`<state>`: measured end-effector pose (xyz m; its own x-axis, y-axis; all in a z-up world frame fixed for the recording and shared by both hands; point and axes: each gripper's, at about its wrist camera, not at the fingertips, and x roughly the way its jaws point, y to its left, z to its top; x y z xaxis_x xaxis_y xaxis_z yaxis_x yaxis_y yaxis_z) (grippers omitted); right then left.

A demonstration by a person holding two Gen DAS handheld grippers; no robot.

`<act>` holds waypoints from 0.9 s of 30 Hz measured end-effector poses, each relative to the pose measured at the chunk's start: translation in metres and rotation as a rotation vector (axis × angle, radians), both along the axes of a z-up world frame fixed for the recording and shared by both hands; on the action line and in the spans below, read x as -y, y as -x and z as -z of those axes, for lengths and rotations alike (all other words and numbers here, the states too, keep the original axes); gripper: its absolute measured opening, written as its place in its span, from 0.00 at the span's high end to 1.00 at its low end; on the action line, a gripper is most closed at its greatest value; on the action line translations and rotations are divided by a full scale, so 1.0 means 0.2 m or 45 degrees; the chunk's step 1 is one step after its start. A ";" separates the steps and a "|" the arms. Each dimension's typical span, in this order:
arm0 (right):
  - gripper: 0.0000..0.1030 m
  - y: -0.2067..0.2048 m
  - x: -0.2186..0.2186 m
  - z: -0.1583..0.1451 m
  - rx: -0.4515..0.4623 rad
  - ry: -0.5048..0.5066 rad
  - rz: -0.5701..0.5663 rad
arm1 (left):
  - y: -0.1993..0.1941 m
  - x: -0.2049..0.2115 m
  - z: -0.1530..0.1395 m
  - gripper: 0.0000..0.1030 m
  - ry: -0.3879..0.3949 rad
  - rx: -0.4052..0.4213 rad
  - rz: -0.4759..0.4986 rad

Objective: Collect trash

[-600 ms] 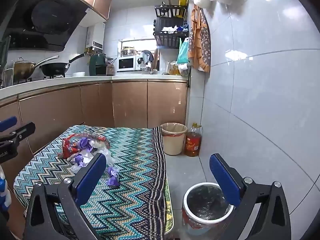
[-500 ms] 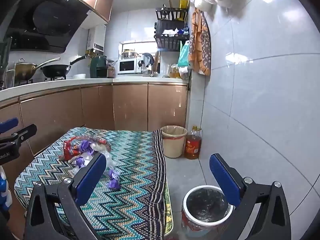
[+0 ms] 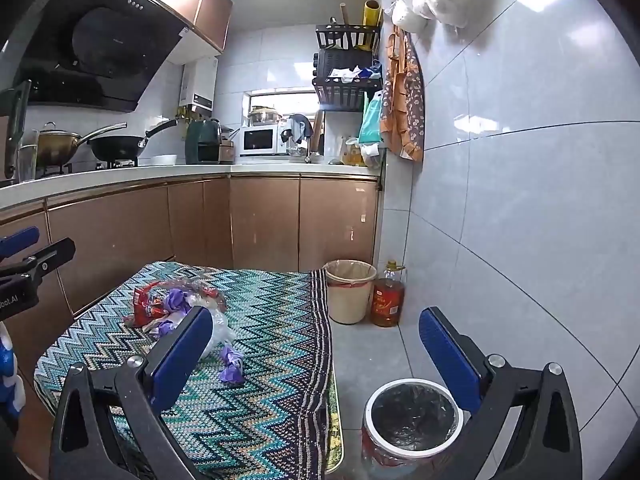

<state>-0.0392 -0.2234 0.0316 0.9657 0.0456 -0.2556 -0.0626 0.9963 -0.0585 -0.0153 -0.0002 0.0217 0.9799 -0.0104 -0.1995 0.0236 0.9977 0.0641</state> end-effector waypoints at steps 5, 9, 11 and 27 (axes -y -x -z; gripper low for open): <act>0.00 0.01 0.03 0.00 0.003 -0.012 0.000 | 0.01 0.00 0.00 0.10 -0.002 0.021 -0.020; 0.00 0.00 0.03 0.01 0.002 -0.018 0.000 | -0.01 0.01 0.01 0.10 -0.016 0.002 -0.014; 0.00 0.01 0.03 0.01 0.003 -0.016 0.002 | -0.01 0.01 0.02 0.10 -0.025 -0.005 -0.012; 0.00 -0.01 0.01 0.04 -0.016 -0.027 0.004 | -0.04 -0.03 0.03 0.10 -0.017 -0.040 -0.015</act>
<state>-0.0364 -0.2254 0.0243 0.9626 0.0483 -0.2667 -0.0603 0.9975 -0.0368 -0.0068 0.0052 0.0148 0.9732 0.0037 -0.2299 0.0144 0.9969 0.0768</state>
